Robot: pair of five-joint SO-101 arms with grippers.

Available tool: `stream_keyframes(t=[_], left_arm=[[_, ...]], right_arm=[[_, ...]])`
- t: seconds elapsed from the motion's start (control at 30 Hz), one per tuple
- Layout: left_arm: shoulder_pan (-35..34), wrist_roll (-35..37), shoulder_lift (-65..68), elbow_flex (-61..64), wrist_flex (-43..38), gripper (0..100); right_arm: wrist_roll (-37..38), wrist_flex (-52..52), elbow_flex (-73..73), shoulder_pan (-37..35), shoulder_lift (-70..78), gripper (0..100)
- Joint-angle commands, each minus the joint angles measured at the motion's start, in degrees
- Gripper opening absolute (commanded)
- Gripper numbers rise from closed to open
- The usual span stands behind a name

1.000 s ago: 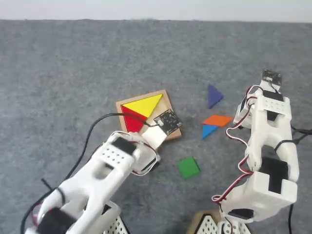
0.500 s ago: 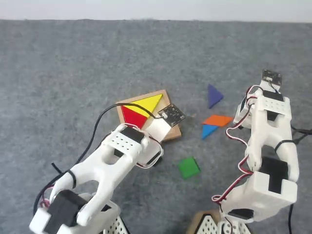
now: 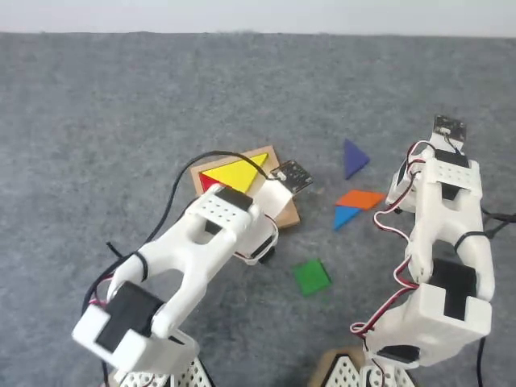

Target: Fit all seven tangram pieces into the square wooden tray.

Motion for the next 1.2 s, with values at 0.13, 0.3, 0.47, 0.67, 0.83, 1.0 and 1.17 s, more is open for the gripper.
stream_keyframes(t=[0.13, 0.3, 0.47, 0.67, 0.83, 1.0, 1.17], left_arm=[[-0.4, 0.4, 1.8, -1.9, 1.3, 12], [0.0, -0.1, 1.8, -1.9, 1.2, 7], [0.0, -1.1, 1.8, -1.7, 1.2, 5], [0.0, -3.5, 1.7, -1.6, 1.6, 5], [-0.2, -3.4, -0.1, -1.3, 1.6, 5], [-0.4, -3.3, -10.9, 5.9, -2.9, 5], [-0.5, -1.6, -19.5, 11.8, -6.0, 5]], right_arm=[[1.1, -0.8, -0.5, -0.3, -0.4, 9.5], [1.1, -0.8, -0.5, -0.2, -0.5, 9.5], [1.1, -0.8, -0.5, -0.2, -0.6, 9.5], [1.1, -0.8, -0.5, -0.2, -0.7, 9.5], [1.1, -0.8, -0.5, -0.2, -0.7, 9.5], [1.1, -0.8, -0.5, -0.1, -0.7, 9.5], [1.1, -0.8, -0.5, -0.1, -0.7, 9.5]])
